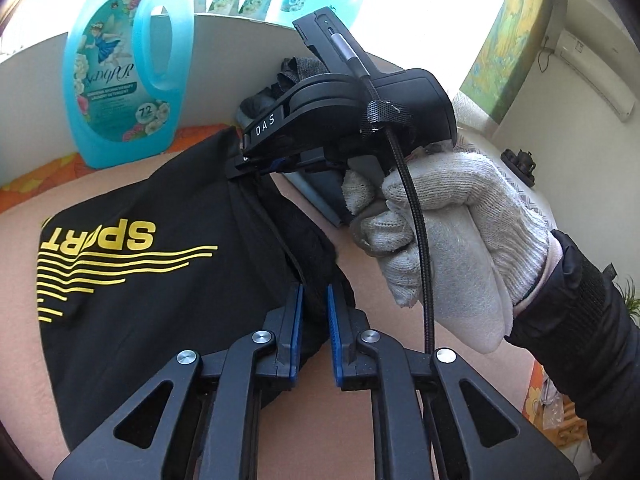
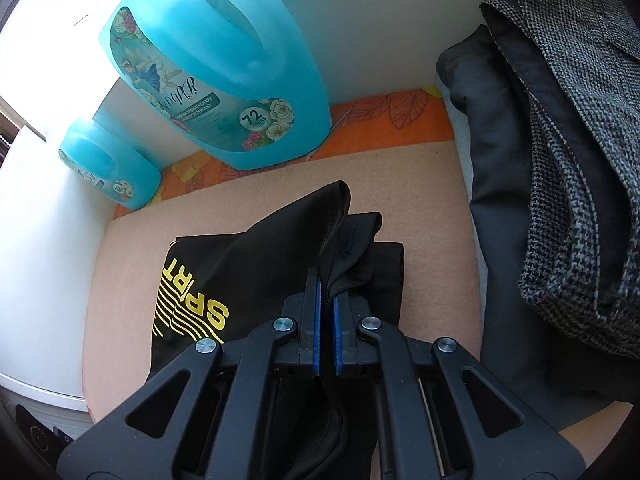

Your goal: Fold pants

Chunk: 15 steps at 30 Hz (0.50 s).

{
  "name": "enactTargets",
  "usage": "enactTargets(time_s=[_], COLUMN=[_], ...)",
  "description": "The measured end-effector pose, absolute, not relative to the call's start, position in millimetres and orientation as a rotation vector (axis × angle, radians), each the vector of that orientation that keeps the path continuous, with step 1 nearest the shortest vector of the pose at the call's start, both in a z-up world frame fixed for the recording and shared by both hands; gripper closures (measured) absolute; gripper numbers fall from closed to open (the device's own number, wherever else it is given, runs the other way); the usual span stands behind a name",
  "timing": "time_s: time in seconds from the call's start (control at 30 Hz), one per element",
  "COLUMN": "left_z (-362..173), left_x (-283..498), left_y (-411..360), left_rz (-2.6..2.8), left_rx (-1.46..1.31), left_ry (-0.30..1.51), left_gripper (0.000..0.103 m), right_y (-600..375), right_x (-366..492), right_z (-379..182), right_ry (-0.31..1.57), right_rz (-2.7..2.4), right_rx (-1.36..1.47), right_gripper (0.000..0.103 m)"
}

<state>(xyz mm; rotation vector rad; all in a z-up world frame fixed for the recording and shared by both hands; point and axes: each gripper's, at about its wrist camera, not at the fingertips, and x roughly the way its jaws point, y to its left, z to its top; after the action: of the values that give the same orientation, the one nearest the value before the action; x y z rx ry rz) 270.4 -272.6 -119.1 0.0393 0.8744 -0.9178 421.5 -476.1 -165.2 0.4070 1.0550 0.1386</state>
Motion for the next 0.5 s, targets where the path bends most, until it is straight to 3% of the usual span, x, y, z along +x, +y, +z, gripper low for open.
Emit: enactTargets(time_s=[0.07, 0.13, 0.2, 0.5], left_z=[-114.9, -106.6, -100.7, -101.8], left_x=[264.2, 253.1, 249.8, 281.1], left_y=[-263.6, -245.2, -223.6, -123.9], left_rz=[-0.903, -0.875, -0.826, -0.575], left_rx=[0.063, 0.075, 0.082, 0.012], left_ry=[0.873, 0.849, 0.819, 0.825], left_gripper=[0.083, 0.069, 0.066, 0.066], right_y=[-476.9, -474.6, -475.1, -460.6], right_x=[420.3, 417.5, 409.4, 371.9], right_z=[-161.6, -154.5, -142.9, -125.9], right_ry=[1.048, 1.03, 0.983, 0.905], right_rz=[0.132, 0.105, 0.069, 0.089], right_rx=[0.379, 0.318, 0.262, 0.188], right_gripper=[0.097, 0.084, 0.054, 0.051])
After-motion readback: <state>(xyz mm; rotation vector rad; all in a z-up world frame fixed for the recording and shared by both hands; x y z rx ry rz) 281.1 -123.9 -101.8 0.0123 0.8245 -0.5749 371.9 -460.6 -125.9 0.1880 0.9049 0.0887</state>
